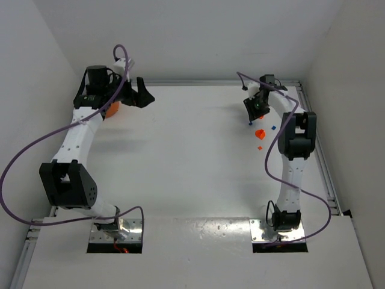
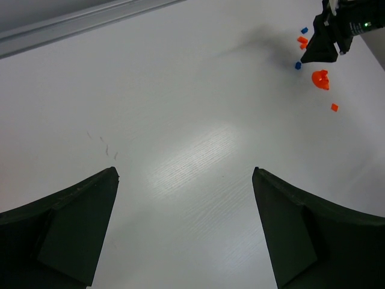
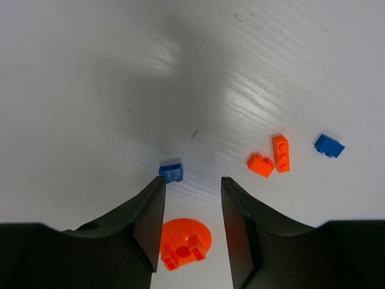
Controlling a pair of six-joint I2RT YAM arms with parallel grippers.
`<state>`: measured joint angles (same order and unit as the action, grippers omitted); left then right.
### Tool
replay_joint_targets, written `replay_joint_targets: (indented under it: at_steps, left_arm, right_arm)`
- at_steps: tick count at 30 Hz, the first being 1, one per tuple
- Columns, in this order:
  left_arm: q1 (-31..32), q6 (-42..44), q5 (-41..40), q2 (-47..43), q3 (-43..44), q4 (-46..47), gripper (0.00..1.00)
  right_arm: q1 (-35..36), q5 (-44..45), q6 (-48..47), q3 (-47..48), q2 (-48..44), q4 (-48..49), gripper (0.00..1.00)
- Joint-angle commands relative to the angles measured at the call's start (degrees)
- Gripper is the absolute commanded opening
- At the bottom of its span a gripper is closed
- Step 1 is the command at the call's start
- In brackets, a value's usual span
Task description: Sort the legos into containers by color
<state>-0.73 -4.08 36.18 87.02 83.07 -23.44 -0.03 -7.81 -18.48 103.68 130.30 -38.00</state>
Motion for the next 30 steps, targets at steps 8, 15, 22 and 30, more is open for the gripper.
replay_joint_targets:
  at_steps: [8,15,22,30]
  left_arm:
    - [-0.2,-0.8,1.3,1.1,1.0,2.3,1.0]
    - [-0.2,-1.3,1.3,1.7,1.0,2.3,1.0]
    - [-0.2,-1.8,1.3,2.2,1.0,2.3,1.0]
    - [-0.2,-2.3,1.3,2.2,1.0,2.3,1.0]
  right_arm:
    - [-0.2,-0.4,-1.6,4.8,3.0,-1.8,0.43]
    - [-0.2,-1.4,-2.1,4.8,3.6,-3.0,0.43]
    - [-0.2,-3.0,-2.1,4.8,3.6,-3.0,0.43]
    - [-0.2,-4.7,-2.2,3.9,1.9,-3.6,0.41]
